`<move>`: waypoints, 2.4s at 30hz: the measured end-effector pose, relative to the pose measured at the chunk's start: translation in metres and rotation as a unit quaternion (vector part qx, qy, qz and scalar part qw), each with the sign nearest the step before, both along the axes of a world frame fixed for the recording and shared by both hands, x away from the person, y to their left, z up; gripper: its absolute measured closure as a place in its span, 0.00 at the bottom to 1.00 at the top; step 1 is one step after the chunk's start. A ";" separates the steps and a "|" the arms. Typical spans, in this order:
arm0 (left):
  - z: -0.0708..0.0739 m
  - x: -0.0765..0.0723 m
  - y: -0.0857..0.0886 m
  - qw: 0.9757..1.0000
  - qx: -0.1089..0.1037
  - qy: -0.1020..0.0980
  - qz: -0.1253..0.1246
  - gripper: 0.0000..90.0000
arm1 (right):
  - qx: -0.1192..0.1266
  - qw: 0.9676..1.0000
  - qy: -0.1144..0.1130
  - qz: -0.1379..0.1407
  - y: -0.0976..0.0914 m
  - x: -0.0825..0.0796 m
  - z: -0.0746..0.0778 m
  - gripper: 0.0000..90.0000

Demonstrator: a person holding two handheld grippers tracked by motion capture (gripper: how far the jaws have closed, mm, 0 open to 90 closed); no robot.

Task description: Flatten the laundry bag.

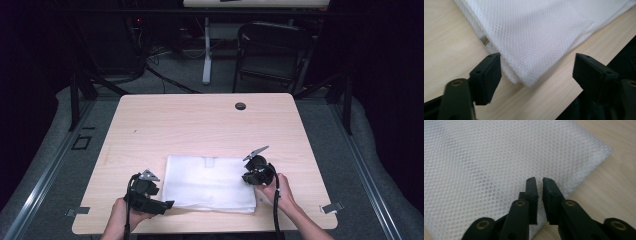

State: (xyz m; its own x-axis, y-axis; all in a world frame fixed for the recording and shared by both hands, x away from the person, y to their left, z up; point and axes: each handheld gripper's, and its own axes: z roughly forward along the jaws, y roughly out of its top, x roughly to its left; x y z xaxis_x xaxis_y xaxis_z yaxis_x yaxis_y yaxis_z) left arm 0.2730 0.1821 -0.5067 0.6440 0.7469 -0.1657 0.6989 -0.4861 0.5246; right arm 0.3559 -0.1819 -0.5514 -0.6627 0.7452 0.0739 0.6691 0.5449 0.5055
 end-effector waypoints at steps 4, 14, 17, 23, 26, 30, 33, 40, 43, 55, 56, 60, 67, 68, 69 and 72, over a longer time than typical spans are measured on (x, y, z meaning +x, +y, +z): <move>0.000 0.000 -0.002 1.000 -0.006 -0.017 -0.003 0.19 | 0.004 1.000 -0.009 0.019 -0.002 -0.006 0.015 0.64; -0.004 0.004 -0.010 0.999 -0.006 -0.027 -0.023 0.11 | -0.003 0.998 -0.019 0.060 0.000 -0.030 0.028 0.31; -0.005 0.007 -0.011 0.999 -0.006 -0.024 -0.021 0.10 | -0.010 0.997 -0.013 0.074 0.004 -0.037 0.028 0.30; -0.007 0.010 -0.009 0.999 -0.001 -0.028 -0.017 0.09 | -0.035 0.991 -0.005 0.127 0.019 -0.058 0.026 0.46; -0.008 0.011 -0.011 0.999 0.000 -0.028 -0.021 0.09 | -0.042 0.989 0.012 0.138 0.024 -0.057 0.017 0.52; -0.010 0.012 -0.012 0.999 0.003 -0.027 -0.023 0.10 | -0.046 0.987 0.019 0.153 0.028 -0.057 0.014 0.56; -0.012 0.013 -0.013 0.999 0.006 -0.023 -0.026 0.10 | -0.051 0.985 0.025 0.163 0.033 -0.061 0.010 0.62; -0.014 0.013 -0.013 0.999 0.012 -0.018 -0.026 0.11 | -0.076 0.983 0.024 0.165 0.035 -0.059 0.001 0.77; -0.015 0.013 -0.013 0.999 0.010 -0.017 -0.026 0.11 | -0.075 0.983 0.023 0.167 0.036 -0.060 0.001 0.88; -0.016 0.013 -0.014 0.999 0.008 -0.015 -0.036 0.12 | -0.063 0.984 0.029 0.165 0.035 -0.060 0.005 1.00; -0.016 0.013 -0.014 0.999 0.009 -0.016 -0.036 0.12 | -0.060 0.984 0.028 0.164 0.034 -0.060 0.006 1.00; -0.016 0.013 -0.015 0.999 0.009 -0.018 -0.038 0.12 | -0.053 0.985 0.025 0.162 0.033 -0.061 0.011 1.00; -0.014 0.011 -0.016 0.999 0.004 -0.027 -0.043 0.12 | -0.029 0.988 0.016 0.150 0.024 -0.058 0.025 1.00; -0.014 0.011 -0.017 0.999 0.003 -0.028 -0.045 0.13 | -0.026 0.989 0.013 0.146 0.023 -0.057 0.026 1.00; -0.014 0.011 -0.017 0.998 0.003 -0.031 -0.048 0.13 | -0.018 0.989 0.010 0.145 0.021 -0.057 0.028 1.00; -0.014 0.011 -0.017 0.998 0.001 -0.036 -0.047 0.13 | -0.007 0.991 0.001 0.136 0.017 -0.055 0.032 1.00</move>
State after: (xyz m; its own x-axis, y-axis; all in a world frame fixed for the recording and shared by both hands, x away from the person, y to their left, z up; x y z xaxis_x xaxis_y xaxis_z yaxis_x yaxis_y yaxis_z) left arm 0.2839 0.1651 -0.5204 0.7215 0.6828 -0.1150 0.6106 -0.5491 0.5707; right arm 0.3007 -0.1645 -0.5190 -0.8390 0.5402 0.0658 0.4973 0.7120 0.4957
